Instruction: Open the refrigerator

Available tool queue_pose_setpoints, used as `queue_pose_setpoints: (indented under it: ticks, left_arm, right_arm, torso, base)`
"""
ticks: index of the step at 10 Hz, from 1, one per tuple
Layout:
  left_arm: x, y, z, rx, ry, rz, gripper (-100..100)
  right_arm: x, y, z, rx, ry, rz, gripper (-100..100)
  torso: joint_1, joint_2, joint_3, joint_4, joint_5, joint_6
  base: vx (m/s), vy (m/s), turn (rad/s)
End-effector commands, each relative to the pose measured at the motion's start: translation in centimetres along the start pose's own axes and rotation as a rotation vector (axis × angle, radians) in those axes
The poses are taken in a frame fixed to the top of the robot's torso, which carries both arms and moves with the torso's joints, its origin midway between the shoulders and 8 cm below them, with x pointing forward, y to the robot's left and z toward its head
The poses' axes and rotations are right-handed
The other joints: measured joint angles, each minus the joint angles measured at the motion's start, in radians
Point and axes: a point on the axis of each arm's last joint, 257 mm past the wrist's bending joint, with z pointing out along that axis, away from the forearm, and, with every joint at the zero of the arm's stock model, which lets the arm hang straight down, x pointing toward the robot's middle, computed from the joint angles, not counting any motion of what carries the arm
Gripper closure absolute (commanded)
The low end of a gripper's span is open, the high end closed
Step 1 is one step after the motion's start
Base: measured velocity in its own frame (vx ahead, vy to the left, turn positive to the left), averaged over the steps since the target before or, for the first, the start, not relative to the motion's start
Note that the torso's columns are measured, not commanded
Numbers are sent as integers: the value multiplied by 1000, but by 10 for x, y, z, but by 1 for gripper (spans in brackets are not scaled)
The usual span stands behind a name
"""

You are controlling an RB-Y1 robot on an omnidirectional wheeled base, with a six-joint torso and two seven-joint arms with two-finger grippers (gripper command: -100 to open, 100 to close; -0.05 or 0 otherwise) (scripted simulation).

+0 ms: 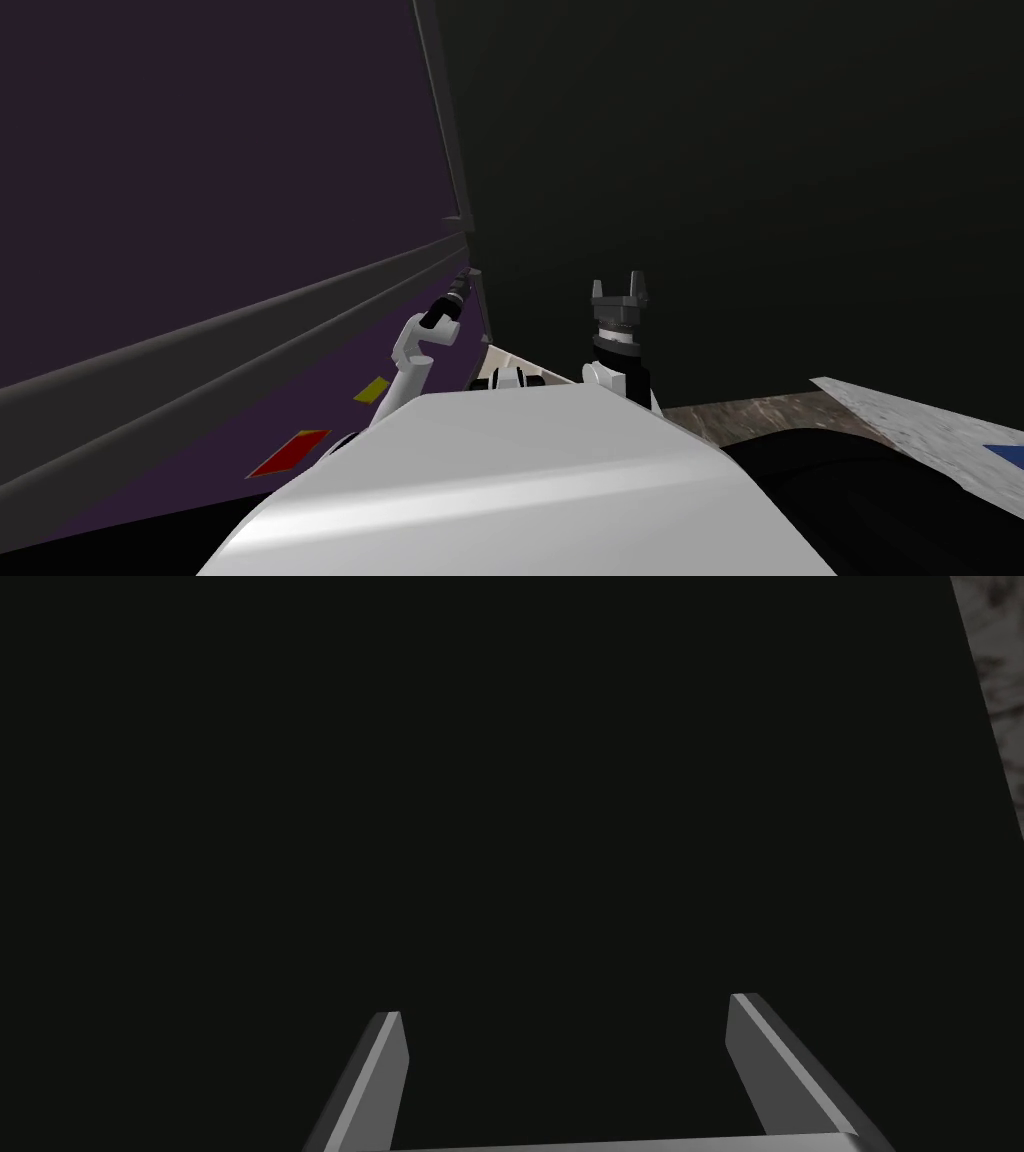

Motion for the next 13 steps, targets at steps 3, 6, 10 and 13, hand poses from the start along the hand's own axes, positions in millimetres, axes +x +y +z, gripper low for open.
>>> queue_pose_setpoints:
  ticks: [3, 6, 10, 13]
  left_arm:
    - [24, -6, -4, 11, 52, 4, 100]
    - [48, -11, -10, 20, 104, 7, 100]
    - [95, -19, -25, 34, 209, 9, 100]
    - [111, -23, -30, 41, 246, 10, 100]
  right_arm:
    - [0, 0, 0, 0, 0, 0, 0]
    - [0, 0, 0, 0, 0, 1, 0]
    - [0, 0, 0, 0, 0, 1, 0]
    - [0, 0, 0, 0, 0, 0, 0]
  torso:
    - [0, 1, 1, -1, 0, 0]
    - [1, 2, 2, -2, 1, -3]
    - [5, 2, 2, -1, 2, -3]
    - [4, -2, -1, -1, 1, -1]
  base:
    - [-58, -12, -50]
    - [-206, -96, -118]
    - [-257, -123, -129]
    - [-184, -94, -90]
